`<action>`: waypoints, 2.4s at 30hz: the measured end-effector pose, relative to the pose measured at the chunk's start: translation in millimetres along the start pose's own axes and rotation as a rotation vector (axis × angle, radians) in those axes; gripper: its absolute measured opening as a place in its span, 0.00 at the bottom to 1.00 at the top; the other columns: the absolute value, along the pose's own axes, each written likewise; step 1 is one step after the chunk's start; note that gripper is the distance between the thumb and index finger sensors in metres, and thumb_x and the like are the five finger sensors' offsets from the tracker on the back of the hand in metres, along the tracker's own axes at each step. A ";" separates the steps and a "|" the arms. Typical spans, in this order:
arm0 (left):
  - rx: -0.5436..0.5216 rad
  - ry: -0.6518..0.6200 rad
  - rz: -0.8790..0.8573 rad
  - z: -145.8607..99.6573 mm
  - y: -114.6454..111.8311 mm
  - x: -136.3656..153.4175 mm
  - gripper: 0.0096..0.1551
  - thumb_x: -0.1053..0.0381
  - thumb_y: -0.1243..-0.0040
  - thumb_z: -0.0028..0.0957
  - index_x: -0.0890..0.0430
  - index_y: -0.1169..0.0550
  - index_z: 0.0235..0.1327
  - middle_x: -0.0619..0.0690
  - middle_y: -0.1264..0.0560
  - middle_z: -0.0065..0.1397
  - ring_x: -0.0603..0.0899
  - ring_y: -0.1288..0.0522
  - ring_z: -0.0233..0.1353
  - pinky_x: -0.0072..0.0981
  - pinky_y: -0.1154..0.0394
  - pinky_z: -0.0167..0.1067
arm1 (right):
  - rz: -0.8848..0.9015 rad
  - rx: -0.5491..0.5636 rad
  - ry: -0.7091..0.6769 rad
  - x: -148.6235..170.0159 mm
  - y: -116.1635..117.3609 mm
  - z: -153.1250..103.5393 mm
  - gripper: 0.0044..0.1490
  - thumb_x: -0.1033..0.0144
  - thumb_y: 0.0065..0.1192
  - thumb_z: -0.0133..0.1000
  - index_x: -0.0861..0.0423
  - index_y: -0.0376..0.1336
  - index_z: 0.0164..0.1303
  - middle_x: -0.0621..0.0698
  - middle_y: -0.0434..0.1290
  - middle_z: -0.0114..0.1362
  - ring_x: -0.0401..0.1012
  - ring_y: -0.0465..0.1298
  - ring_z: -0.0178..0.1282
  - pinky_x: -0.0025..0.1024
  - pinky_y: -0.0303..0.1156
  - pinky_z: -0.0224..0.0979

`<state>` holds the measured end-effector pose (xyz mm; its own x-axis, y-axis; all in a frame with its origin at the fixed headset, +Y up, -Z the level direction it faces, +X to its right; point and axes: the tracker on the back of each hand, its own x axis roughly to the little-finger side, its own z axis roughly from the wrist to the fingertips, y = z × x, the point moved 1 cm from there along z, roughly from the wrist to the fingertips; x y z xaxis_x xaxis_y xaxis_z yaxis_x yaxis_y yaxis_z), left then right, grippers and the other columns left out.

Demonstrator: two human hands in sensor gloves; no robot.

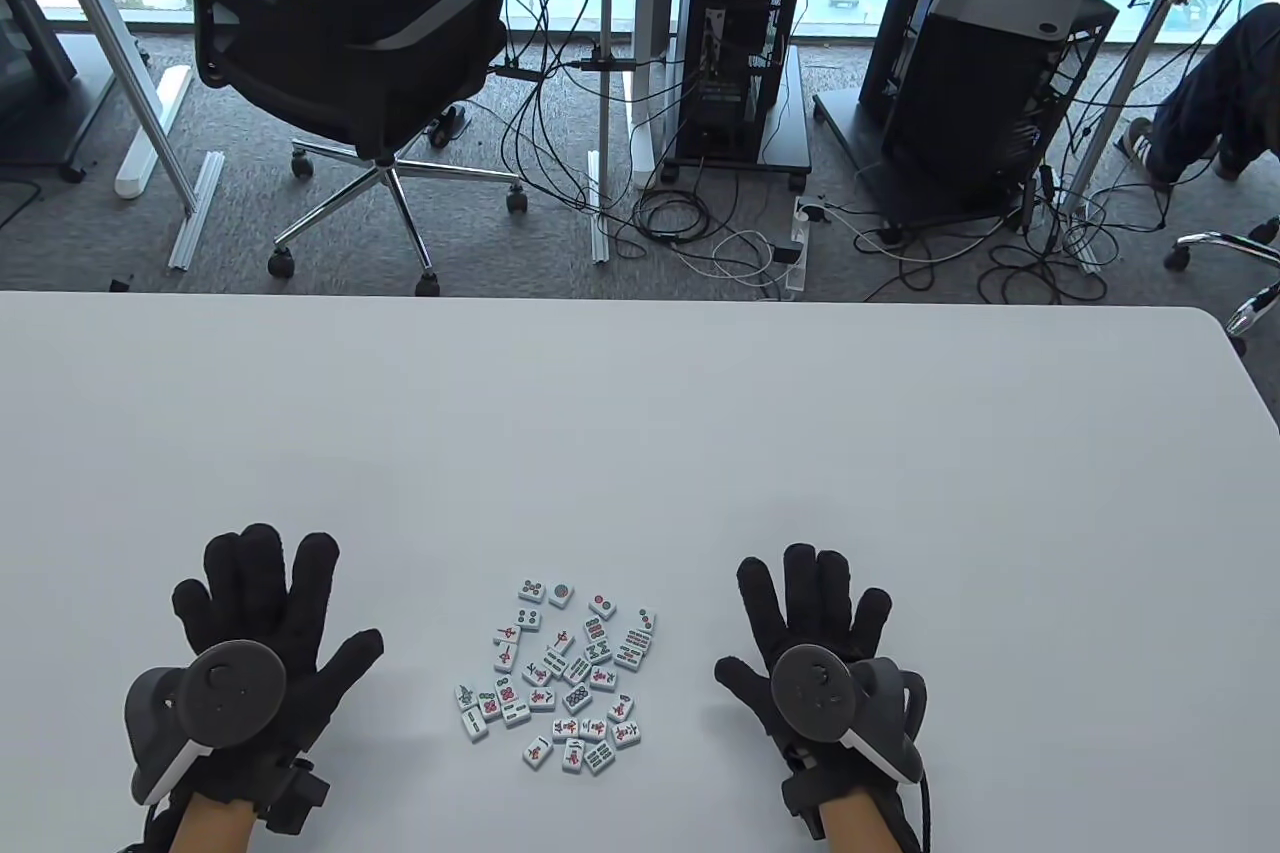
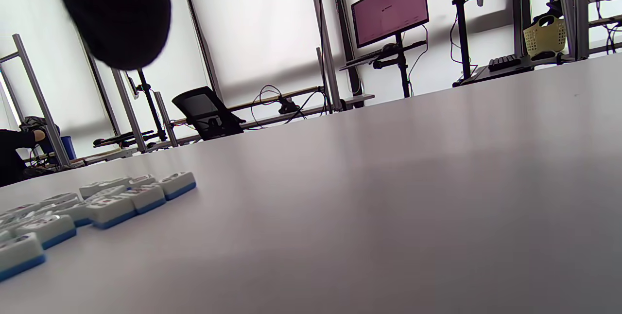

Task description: Mahjong suit sorting

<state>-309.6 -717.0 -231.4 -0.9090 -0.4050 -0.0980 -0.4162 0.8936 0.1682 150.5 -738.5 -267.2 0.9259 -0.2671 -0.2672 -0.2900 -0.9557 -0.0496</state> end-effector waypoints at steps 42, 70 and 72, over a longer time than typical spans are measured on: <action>0.017 -0.072 -0.076 2.9 -5.5 -9.2 0.50 0.21 0.56 0.50 0.35 0.56 0.81 0.35 0.80 0.78 0.49 0.87 0.79 0.59 0.84 0.69 | -0.313 -0.389 -0.026 -69.7 45.8 111.3 0.38 0.58 0.67 0.54 0.53 0.60 0.75 0.54 0.80 0.50 0.43 0.79 0.31 0.29 0.77 0.34; 0.051 -0.104 -0.063 2.1 -9.0 -15.7 0.50 0.21 0.56 0.49 0.35 0.55 0.81 0.35 0.80 0.79 0.49 0.87 0.79 0.59 0.84 0.69 | -0.378 -0.331 -0.163 -76.0 65.1 109.2 0.35 0.62 0.69 0.52 0.59 0.63 0.69 0.51 0.80 0.43 0.38 0.78 0.25 0.25 0.76 0.28; 0.050 -0.101 -0.065 2.1 -8.6 -15.5 0.50 0.21 0.56 0.50 0.35 0.55 0.81 0.35 0.80 0.79 0.49 0.87 0.79 0.59 0.84 0.69 | -0.345 -0.297 -0.185 -72.9 57.3 106.4 0.35 0.63 0.69 0.52 0.60 0.62 0.69 0.51 0.80 0.43 0.39 0.78 0.25 0.25 0.76 0.28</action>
<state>-291.9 -718.0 -233.4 -0.8727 -0.4427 -0.2060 -0.4702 0.8757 0.1098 40.7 -760.7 -352.9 0.8894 0.0722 -0.4514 0.1327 -0.9857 0.1038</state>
